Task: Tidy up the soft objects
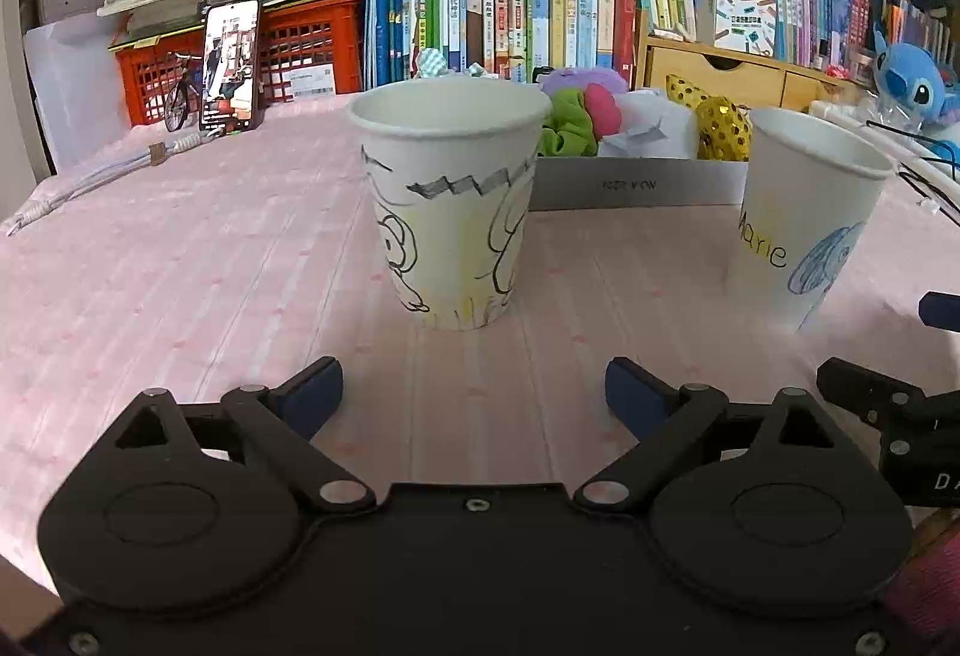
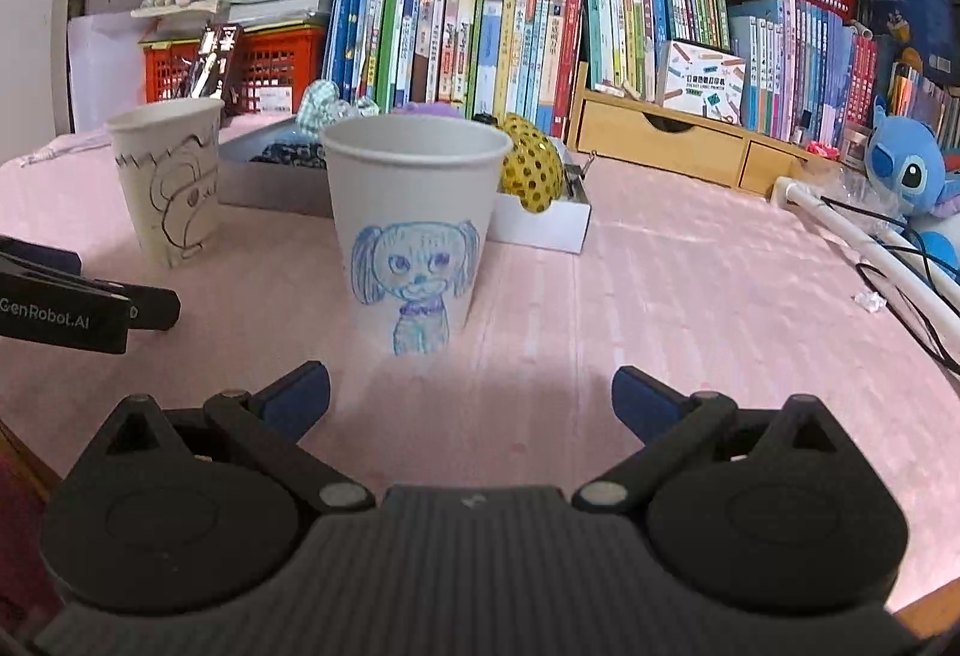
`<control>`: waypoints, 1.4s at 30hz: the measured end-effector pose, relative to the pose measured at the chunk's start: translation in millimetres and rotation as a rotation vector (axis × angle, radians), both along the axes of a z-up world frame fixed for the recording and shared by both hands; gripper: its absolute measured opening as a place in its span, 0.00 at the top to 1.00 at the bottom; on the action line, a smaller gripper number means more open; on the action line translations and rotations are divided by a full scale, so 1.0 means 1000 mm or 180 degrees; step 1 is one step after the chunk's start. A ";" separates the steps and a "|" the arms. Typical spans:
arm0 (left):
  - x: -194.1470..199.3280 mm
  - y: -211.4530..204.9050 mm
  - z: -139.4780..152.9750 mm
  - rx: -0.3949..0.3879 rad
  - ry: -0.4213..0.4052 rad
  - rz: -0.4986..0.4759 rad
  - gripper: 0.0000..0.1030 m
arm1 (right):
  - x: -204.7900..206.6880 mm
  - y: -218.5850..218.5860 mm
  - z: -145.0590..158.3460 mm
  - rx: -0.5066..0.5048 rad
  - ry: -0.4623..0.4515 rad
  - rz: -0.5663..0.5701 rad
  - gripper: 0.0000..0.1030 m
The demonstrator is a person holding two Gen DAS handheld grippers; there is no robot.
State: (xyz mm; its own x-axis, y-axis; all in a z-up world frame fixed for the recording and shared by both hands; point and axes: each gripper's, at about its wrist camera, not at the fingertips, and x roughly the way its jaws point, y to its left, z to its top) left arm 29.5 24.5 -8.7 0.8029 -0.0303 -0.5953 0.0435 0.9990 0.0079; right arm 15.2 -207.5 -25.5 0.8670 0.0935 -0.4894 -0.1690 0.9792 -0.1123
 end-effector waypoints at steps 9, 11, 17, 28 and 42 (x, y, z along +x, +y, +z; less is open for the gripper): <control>0.007 -0.003 0.000 -0.0004 0.0079 -0.0078 0.01 | 0.008 -0.007 -0.005 0.0189 0.0145 0.0002 0.00; 0.009 -0.004 0.000 -0.0006 0.0096 -0.0083 0.00 | 0.010 -0.008 -0.005 0.0241 0.0183 0.0019 0.00; 0.009 -0.004 0.000 0.0002 0.0115 -0.0071 0.00 | 0.012 -0.008 -0.006 0.0258 0.0200 0.0076 0.00; 0.012 -0.005 0.002 0.0005 0.0157 -0.0052 0.00 | 0.015 -0.009 -0.004 0.0262 0.0252 0.0116 0.00; 0.012 -0.005 0.001 0.0002 0.0158 -0.0052 0.00 | 0.016 -0.009 -0.004 0.0259 0.0275 0.0124 0.00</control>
State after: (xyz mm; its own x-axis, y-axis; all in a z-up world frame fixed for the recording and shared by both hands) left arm 41.8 19.2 -7.4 0.7718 -0.0427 -0.6344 0.0601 0.9982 0.0059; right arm 31.6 -216.1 -29.9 0.8169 0.1690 -0.5515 -0.2129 0.9769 -0.0160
